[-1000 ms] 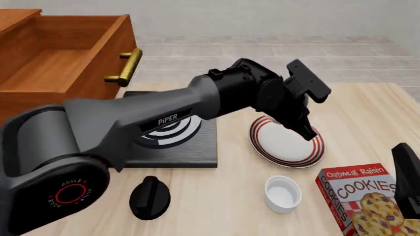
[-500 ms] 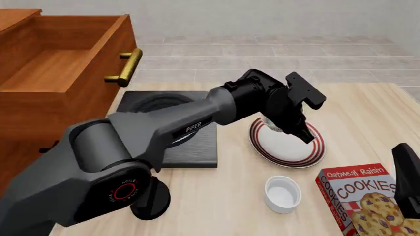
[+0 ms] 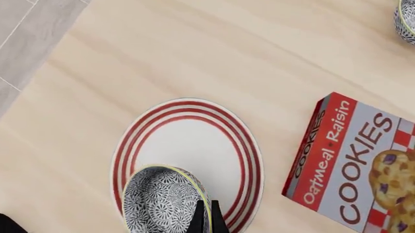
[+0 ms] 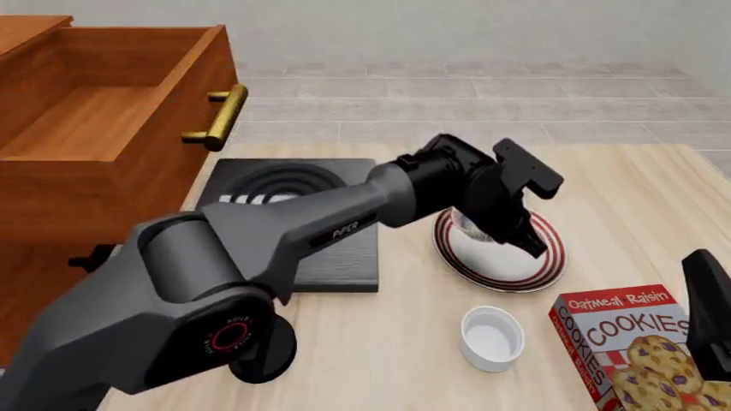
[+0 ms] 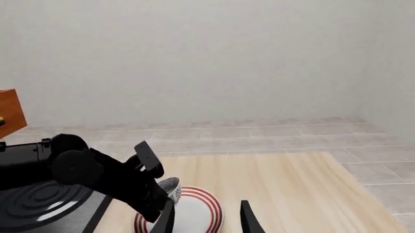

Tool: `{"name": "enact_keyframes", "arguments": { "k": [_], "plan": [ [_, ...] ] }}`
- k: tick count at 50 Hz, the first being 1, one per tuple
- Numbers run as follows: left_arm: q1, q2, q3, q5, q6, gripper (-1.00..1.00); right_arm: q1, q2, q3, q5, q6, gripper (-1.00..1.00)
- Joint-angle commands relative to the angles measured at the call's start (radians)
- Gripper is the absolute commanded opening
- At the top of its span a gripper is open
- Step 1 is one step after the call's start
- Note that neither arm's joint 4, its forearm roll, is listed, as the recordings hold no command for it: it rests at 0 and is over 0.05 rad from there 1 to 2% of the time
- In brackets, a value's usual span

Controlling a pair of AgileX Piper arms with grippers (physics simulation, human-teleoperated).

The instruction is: Pick the akita bowl in the top layer of the wooden cabinet and place it on the plate.

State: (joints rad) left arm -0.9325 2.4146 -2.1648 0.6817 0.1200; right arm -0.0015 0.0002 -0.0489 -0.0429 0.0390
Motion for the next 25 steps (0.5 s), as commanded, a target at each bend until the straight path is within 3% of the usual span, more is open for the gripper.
{"name": "enact_keyframes", "arguments": {
  "k": [1, 25],
  "plan": [
    [-0.009, -0.005, 0.019, -0.018, -0.013, -1.0, -0.002, 0.0, 0.001, -0.001, 0.002, 1.0],
    [-0.019, 0.039, 0.003, -0.026, -0.013, -1.0, -0.007, 0.0, -0.001, -0.001, 0.007, 1.0]
  ]
}}
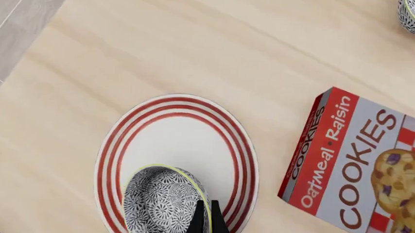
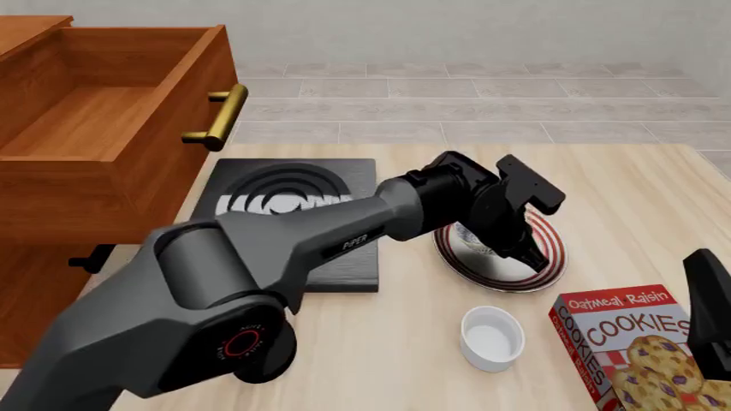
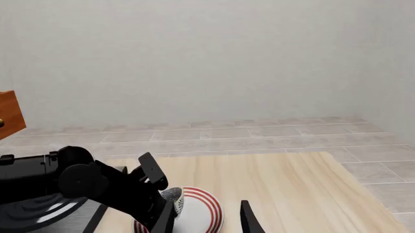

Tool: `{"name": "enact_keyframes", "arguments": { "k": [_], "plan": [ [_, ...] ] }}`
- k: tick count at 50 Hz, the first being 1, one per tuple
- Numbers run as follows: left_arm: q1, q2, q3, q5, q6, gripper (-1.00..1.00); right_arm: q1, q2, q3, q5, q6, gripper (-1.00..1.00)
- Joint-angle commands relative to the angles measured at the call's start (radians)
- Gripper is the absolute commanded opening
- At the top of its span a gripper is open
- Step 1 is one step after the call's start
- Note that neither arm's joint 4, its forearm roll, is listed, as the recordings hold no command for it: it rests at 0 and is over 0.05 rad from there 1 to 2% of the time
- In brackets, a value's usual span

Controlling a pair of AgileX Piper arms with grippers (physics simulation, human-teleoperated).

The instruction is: Pick the akita bowl in the top layer of the wooden cabinet and place it on the plate.

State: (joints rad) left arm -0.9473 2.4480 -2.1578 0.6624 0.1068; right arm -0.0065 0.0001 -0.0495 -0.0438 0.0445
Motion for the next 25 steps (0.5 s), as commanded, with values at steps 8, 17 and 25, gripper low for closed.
{"name": "enact_keyframes", "arguments": {
  "k": [8, 17, 25],
  "plan": [
    [-0.003, 0.007, 0.011, -0.02, -0.002, -1.0, -0.003, 0.0, 0.001, -0.002, 0.002, 1.0],
    [-0.006, 0.022, 0.001, -0.019, -0.006, -1.0, -0.004, 0.0, 0.002, -0.003, 0.003, 1.0],
    [-0.01, 0.031, -0.003, -0.021, -0.009, -1.0, -0.004, 0.0, 0.002, -0.003, 0.003, 1.0]
  ]
}}
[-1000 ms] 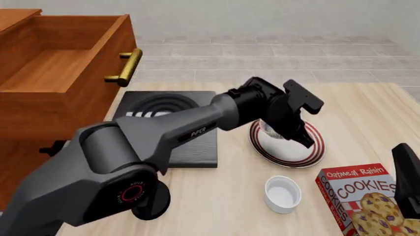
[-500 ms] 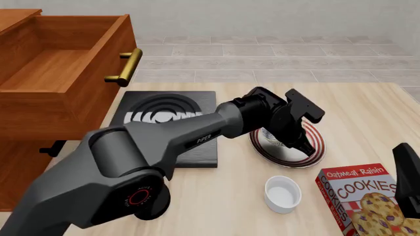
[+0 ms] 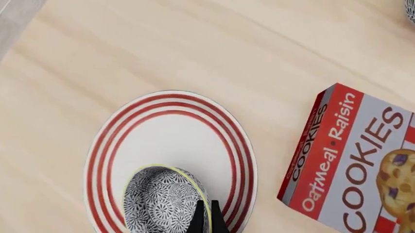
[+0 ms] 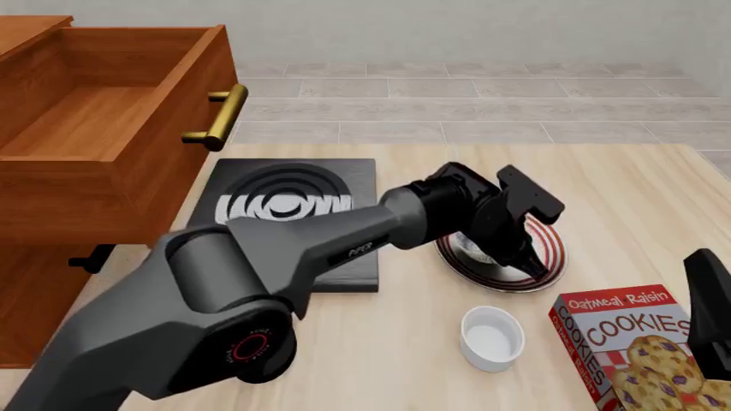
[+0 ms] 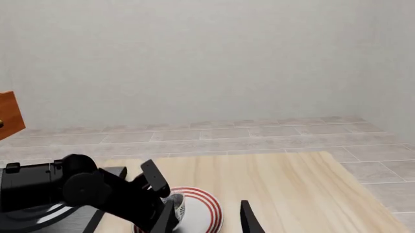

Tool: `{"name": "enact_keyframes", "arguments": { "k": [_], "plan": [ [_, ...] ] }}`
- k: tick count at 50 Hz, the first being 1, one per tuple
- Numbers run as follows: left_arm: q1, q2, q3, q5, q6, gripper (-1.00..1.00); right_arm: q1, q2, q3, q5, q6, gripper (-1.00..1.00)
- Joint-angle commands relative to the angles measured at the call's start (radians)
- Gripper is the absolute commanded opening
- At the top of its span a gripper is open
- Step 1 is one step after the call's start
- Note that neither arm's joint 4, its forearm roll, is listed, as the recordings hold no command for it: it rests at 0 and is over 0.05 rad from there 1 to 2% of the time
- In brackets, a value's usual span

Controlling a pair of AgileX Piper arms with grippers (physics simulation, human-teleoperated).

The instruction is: Pick the akita bowl in the top layer of the wooden cabinet and place it on the plate.

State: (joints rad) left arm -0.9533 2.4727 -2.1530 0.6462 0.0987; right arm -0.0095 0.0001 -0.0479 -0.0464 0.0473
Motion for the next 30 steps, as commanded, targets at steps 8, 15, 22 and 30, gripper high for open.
{"name": "enact_keyframes", "arguments": {
  "k": [8, 15, 22, 30],
  "plan": [
    [-0.01, -0.001, 0.009, -0.013, -0.002, -1.0, 0.0, 0.0, 0.0, 0.0, 0.0, 1.0],
    [-0.012, 0.001, 0.01, -0.015, -0.003, -1.0, 0.0, 0.0, -0.001, 0.001, 0.0, 1.0],
    [-0.013, -0.003, 0.026, -0.024, -0.001, -1.0, 0.0, 0.0, -0.001, 0.001, 0.0, 1.0],
    [-0.013, -0.002, 0.03, -0.026, -0.003, -1.0, 0.0, 0.0, -0.001, 0.001, 0.0, 1.0]
  ]
}}
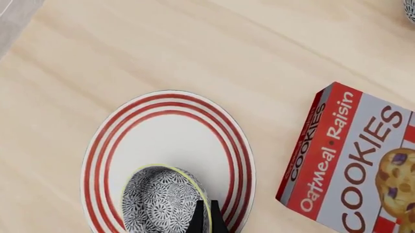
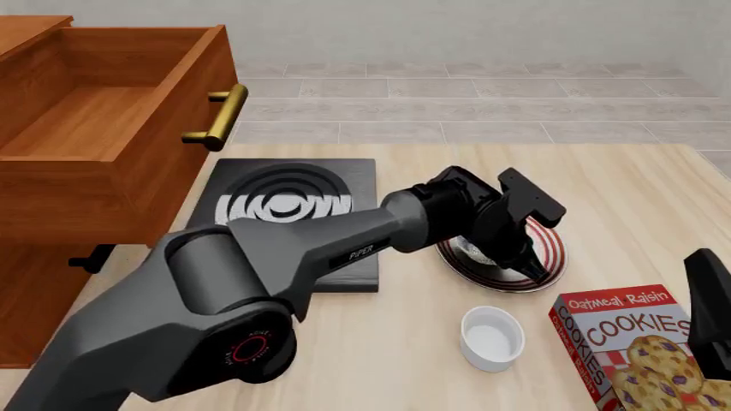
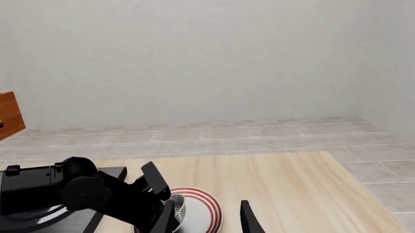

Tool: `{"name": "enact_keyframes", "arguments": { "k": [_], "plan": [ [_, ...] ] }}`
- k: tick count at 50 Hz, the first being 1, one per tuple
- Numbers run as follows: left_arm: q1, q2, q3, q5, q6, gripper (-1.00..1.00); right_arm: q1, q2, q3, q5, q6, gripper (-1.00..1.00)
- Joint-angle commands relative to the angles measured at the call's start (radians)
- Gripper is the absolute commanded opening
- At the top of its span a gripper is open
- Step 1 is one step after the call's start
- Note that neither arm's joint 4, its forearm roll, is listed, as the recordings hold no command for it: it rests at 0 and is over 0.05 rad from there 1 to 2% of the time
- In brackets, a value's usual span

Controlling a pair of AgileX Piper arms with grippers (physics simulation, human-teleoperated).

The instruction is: Pick the akita bowl in the top layer of the wooden cabinet and place it on the plate.

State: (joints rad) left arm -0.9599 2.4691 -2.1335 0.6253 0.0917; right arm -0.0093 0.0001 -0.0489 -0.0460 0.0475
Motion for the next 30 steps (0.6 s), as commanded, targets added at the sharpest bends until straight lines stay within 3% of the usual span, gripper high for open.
{"name": "enact_keyframes", "arguments": {
  "k": [1, 25, 26, 30],
  "plan": [
    [-0.008, 0.002, 0.009, -0.004, 0.002, -1.0, 0.0, 0.0, 0.0, 0.0, 0.0, 1.0],
    [-0.01, -0.011, 0.008, 0.005, -0.001, -1.0, 0.002, 0.0, -0.007, 0.002, -0.002, 1.0],
    [-0.01, -0.011, 0.005, 0.006, -0.001, 1.0, 0.002, 0.0, -0.007, 0.002, -0.003, 1.0],
    [-0.012, -0.014, 0.006, 0.009, 0.005, 1.0, 0.003, 0.0, -0.009, 0.002, -0.005, 1.0]
  ]
}}
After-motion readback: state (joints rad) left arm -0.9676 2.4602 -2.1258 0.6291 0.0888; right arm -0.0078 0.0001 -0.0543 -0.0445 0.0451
